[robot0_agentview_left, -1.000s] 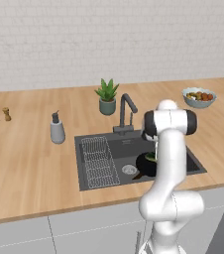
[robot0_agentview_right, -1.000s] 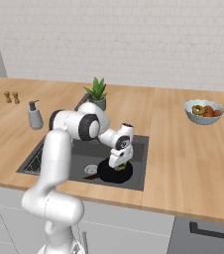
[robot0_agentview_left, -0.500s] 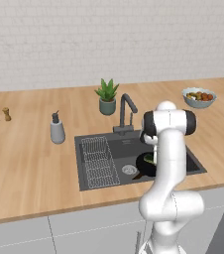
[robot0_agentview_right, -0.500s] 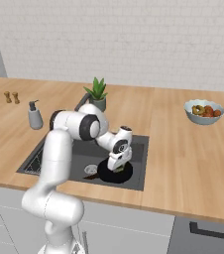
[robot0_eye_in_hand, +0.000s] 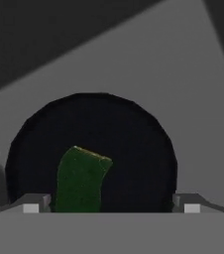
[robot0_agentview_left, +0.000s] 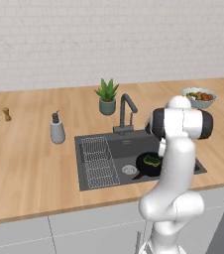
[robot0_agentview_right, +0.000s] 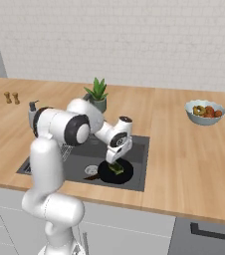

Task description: Pick the pan and sponge and place them into the sink. Then turn on the water.

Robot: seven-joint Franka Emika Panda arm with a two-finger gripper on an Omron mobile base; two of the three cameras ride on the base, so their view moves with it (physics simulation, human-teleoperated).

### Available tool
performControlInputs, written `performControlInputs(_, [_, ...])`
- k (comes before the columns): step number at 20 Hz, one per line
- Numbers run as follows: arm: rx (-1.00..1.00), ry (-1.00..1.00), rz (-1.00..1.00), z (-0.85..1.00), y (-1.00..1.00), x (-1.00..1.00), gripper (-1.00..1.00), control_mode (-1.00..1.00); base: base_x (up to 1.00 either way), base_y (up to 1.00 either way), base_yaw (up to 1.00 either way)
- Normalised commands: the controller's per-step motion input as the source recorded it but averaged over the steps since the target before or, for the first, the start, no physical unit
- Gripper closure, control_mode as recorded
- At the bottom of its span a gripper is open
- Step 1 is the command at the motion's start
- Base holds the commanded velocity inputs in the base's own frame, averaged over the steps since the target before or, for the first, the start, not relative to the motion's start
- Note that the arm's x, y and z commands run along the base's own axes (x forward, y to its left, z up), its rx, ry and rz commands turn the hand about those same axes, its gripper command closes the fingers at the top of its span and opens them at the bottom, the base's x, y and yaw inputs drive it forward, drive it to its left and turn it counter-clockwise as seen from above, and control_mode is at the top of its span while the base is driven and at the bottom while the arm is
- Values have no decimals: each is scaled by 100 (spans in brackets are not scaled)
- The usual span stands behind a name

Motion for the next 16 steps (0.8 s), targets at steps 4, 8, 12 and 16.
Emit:
performControlInputs(4, [16, -32, 5, 89, 0, -45, -100, -100, 0, 0, 0])
performControlInputs(8, [22, -34, 16, 79, 0, -21, -100, -100, 0, 0, 0])
performControlInputs(12, [22, -36, 10, 89, 5, -1, -100, -100, 0, 0, 0])
performControlInputs(16, [24, -26, 0, 84, 33, 21, -100, -100, 0, 0, 0])
